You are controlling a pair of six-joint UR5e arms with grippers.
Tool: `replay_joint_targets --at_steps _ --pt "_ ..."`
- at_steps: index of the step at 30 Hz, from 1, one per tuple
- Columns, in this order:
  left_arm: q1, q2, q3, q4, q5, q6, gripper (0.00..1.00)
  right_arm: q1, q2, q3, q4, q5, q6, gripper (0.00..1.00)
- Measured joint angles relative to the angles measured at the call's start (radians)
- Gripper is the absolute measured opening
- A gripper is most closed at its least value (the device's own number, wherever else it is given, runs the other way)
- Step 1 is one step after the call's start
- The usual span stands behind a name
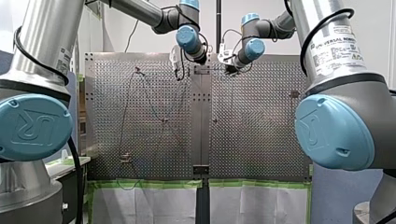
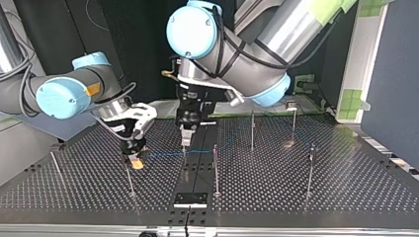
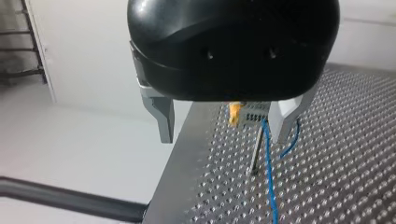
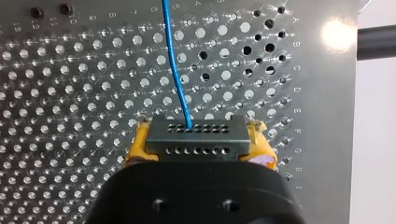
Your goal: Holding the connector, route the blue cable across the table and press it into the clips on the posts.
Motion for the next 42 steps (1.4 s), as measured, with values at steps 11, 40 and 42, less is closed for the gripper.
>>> replay_joint_targets --at_steps 11,40,42 --pt "-0.005 -0.092 0.102 -0.037 -0.046 0.021 1.00 0.000 0.000 0.000 0.000 0.000 0.003 0.00" --pt "0.050 -0.225 0.182 0.010 -0.032 0.019 1.00 0.002 0.001 0.000 0.001 -0.002 0.002 0.00" --pt "0.059 -0.240 0.197 0.009 -0.028 0.018 1.00 0.003 0.001 0.001 0.001 -0.002 0.003 0.00"
